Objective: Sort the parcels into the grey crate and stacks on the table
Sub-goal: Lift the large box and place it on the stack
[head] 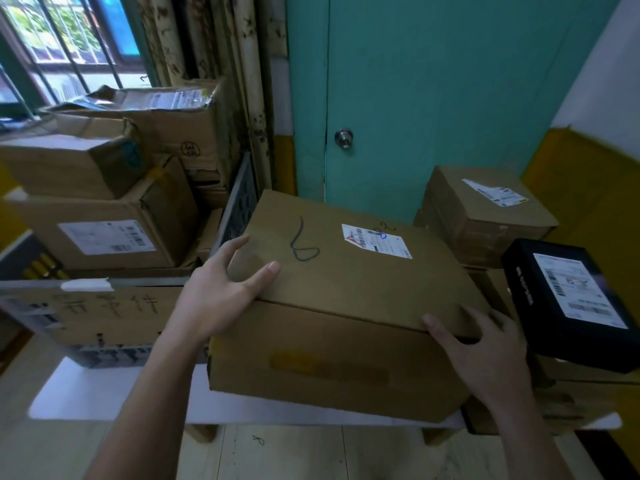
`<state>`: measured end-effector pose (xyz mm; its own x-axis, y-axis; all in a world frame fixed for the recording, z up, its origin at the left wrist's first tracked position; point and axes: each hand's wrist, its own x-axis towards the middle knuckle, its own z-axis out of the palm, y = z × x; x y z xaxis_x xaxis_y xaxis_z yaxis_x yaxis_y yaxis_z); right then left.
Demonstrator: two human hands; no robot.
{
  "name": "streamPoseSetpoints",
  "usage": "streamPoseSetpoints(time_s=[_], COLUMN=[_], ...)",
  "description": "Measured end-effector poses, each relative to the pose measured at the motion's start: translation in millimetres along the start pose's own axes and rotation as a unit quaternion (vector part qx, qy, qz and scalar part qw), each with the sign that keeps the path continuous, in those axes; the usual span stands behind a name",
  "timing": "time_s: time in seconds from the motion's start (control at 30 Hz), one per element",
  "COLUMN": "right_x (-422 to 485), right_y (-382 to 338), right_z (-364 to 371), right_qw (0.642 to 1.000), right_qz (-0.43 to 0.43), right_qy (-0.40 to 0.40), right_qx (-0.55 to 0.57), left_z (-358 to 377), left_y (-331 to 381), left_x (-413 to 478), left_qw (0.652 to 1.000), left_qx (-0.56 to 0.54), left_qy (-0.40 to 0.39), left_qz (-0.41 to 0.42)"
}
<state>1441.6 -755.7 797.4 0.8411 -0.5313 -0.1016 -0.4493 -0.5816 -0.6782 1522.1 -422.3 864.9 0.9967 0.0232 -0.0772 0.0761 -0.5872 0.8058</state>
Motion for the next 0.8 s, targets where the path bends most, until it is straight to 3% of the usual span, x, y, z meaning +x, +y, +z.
streamPoseSetpoints(time_s=[0.33, 0.8], right_x=[3.1, -3.3], right_y=[8.5, 15.8], right_z=[5.4, 22.8], right_qw=[0.998, 0.98], right_qz=[0.046, 0.099], right_qy=[-0.008, -0.047], right_qx=[0.048, 0.166], left_z=[6.9, 21.4], left_y=[40.7, 94.9], left_x=[9.1, -10.8], left_qw=[0.993, 0.96], left_qx=[0.05, 0.189], left_qy=[0.025, 0.072], left_qz=[0.105, 0.191])
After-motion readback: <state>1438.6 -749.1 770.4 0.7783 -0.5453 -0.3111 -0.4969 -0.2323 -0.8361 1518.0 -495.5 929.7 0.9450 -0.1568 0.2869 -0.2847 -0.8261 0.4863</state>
